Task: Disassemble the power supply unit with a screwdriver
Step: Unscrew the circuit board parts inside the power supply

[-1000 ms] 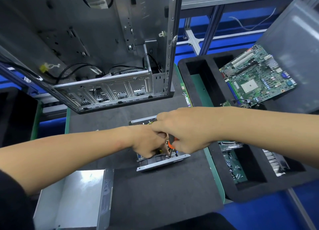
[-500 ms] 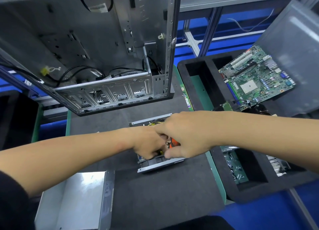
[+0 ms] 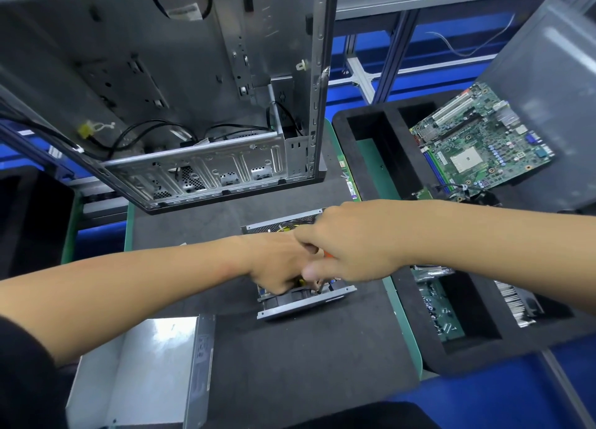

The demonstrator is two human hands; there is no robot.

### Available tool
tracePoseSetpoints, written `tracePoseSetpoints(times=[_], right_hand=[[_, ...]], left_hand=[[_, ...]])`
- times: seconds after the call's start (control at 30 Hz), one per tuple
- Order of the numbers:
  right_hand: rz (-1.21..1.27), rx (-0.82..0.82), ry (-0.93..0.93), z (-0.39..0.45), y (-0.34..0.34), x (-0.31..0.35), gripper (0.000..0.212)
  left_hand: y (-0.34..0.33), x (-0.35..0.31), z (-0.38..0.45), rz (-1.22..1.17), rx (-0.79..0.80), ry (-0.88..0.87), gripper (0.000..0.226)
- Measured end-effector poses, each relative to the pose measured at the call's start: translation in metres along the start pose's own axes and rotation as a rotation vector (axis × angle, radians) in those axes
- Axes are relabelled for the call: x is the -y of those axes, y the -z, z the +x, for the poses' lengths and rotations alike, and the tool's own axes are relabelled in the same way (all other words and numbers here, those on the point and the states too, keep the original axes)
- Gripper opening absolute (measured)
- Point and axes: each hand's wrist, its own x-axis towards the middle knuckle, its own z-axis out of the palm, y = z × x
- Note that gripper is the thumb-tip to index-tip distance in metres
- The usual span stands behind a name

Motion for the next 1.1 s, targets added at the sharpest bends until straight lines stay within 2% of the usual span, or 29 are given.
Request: tracePoseSetpoints(times=[0.13,0.3,0.47,0.7,0.87,1.0,1.1], right_hand=[[-0.041,-0.021,0.02,0.002,0.0,-0.003,0.021],[0.032,-0.046,0.022,-0.004,0.001,-0.008,0.023],[0.078,-0.06,0.023,-0.003,-0.005,-0.013,0.023],[0.147,-0.101,-0.002,-0.006,0.001,-0.018,0.019],[0.167,-0.127,-0.026,-0.009,0.008,-0.026,0.019],[0.162,-0.121,-0.028,-0.009,0.009,-0.027,0.017],[0.155,-0.098,-0.019,-0.01,0.008,-0.025,0.017]], left_hand=[[0.0,0.0,0.001,0.108,-0.047,-0.078,0.05],[-0.003,0.003,0.002,0.228,-0.298,-0.256,0.034],[-0.011,0.008,0.006,0.23,-0.241,-0.224,0.022],[-0.012,0.007,0.01,0.239,-0.057,-0.117,0.028],[-0.01,0.006,0.009,0.188,-0.094,-0.145,0.025],[-0.004,0.005,0.014,0.297,-0.088,-0.185,0.03],[0.004,-0.001,0.022,0.188,-0.126,-0.236,0.009]])
